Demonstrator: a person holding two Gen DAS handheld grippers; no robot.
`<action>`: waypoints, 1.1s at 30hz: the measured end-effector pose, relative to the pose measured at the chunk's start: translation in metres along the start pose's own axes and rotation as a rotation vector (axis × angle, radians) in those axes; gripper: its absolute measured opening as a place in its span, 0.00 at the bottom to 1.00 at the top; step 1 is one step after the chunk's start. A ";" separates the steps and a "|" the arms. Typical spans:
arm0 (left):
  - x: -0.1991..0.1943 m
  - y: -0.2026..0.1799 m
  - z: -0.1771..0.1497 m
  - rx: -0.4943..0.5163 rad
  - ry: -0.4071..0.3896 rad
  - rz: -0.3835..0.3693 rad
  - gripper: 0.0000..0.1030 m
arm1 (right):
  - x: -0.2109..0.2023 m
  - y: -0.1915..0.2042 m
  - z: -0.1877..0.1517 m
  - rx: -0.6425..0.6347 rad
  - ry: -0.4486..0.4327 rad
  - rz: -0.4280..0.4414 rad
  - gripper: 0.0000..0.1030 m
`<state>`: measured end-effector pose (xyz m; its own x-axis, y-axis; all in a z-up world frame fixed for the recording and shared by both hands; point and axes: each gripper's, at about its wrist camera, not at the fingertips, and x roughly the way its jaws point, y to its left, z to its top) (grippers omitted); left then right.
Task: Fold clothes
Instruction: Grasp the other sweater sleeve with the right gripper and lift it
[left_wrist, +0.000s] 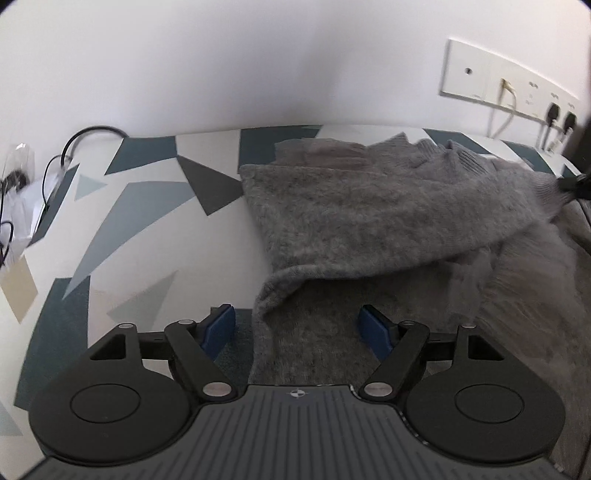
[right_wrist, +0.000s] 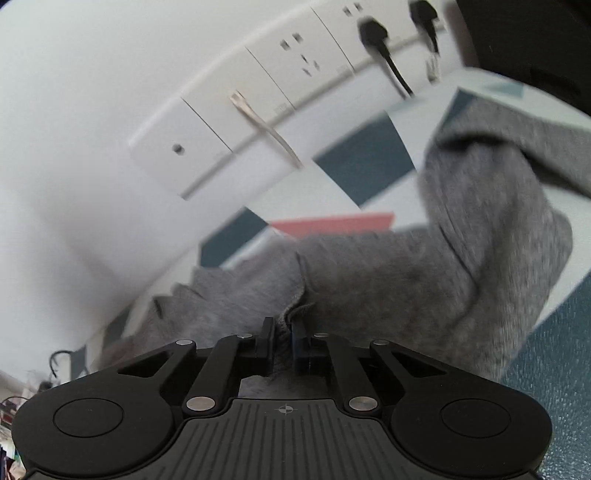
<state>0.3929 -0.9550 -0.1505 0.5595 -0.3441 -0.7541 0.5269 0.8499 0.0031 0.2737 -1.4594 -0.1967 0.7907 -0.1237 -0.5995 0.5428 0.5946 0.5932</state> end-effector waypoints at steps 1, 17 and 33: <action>0.002 0.001 0.002 -0.011 0.000 0.004 0.74 | -0.010 0.005 0.004 -0.020 -0.023 0.018 0.07; 0.003 0.021 0.005 -0.036 0.011 0.069 0.76 | -0.049 -0.025 -0.031 -0.134 0.140 -0.137 0.21; -0.011 -0.047 0.017 -0.051 -0.014 -0.107 0.80 | -0.077 -0.107 0.048 0.311 -0.305 -0.164 0.44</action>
<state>0.3731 -0.9978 -0.1313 0.5106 -0.4396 -0.7390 0.5516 0.8268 -0.1106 0.1685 -1.5514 -0.1882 0.7091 -0.4520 -0.5411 0.6899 0.2866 0.6647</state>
